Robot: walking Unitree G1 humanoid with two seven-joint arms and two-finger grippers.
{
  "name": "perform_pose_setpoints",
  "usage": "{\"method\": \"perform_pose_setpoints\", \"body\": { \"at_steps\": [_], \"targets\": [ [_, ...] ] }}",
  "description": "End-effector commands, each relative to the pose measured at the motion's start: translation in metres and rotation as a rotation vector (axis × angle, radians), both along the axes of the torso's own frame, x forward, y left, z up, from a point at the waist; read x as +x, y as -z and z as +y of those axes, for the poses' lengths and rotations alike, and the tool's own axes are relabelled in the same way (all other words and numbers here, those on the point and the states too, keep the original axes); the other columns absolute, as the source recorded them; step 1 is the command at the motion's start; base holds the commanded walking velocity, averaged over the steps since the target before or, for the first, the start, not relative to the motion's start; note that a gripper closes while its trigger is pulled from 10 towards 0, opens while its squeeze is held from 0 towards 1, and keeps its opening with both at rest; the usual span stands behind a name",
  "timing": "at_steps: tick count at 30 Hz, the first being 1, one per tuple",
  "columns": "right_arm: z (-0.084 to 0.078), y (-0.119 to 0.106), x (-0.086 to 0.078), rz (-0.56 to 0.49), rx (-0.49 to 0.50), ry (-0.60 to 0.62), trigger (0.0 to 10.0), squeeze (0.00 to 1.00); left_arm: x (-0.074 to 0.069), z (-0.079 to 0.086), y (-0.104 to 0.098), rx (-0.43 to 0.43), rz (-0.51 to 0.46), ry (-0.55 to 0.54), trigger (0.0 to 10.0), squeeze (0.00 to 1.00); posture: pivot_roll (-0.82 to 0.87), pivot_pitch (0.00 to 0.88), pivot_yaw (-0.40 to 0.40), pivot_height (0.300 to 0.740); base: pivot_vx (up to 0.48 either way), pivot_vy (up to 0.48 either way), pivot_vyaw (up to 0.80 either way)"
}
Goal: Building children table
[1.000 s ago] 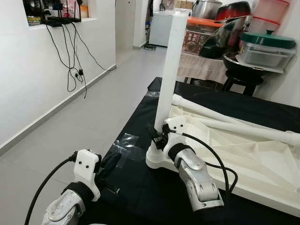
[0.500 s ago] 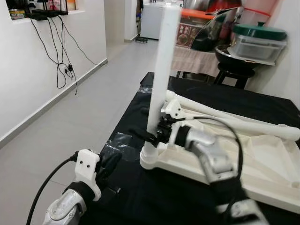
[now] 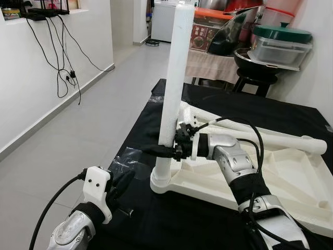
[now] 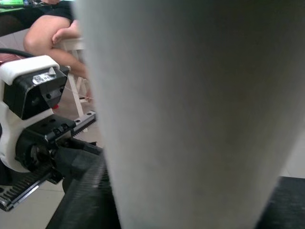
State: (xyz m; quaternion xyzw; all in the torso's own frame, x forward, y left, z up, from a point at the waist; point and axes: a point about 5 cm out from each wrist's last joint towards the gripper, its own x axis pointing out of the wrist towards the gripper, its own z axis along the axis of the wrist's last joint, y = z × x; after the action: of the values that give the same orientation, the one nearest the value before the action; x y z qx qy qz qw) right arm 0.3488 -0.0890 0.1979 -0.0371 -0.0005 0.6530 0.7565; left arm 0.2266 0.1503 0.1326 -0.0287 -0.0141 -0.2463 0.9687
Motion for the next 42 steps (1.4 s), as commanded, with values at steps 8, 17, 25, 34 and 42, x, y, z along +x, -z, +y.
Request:
{"method": "perform_pose_setpoints", "body": {
  "at_steps": [8,17,25,34,42],
  "targets": [
    [0.006,0.025,-0.005,0.036,0.007,0.212,0.0,0.0,-0.003,-0.004,0.001,-0.018,0.008,0.017,10.0,0.0,0.1,0.0,-0.135,0.74,0.0,0.0,0.0],
    [0.021,0.07,-0.036,0.164,0.028,0.856,0.0,0.0,-0.004,-0.001,-0.002,-0.021,0.006,0.018,10.0,0.0,0.07,0.0,-0.102,0.74,0.0,0.0,0.0],
    [0.025,0.076,-0.038,0.163,0.003,0.842,0.0,0.0,0.0,-0.001,-0.003,-0.017,-0.003,0.016,10.0,0.0,0.08,0.0,-0.118,0.74,0.0,0.0,0.0],
    [0.039,0.054,-0.041,0.174,0.071,0.617,10.0,1.0,0.0,-0.003,-0.003,-0.021,-0.003,0.012,10.0,0.0,0.09,0.0,-0.123,0.74,0.0,0.0,0.0],
    [0.037,0.032,-0.036,0.066,0.07,0.315,10.0,0.0,0.001,-0.004,-0.003,-0.024,-0.001,0.015,10.0,0.0,0.11,0.0,-0.128,0.74,0.0,0.0,0.0]
  ]
}}
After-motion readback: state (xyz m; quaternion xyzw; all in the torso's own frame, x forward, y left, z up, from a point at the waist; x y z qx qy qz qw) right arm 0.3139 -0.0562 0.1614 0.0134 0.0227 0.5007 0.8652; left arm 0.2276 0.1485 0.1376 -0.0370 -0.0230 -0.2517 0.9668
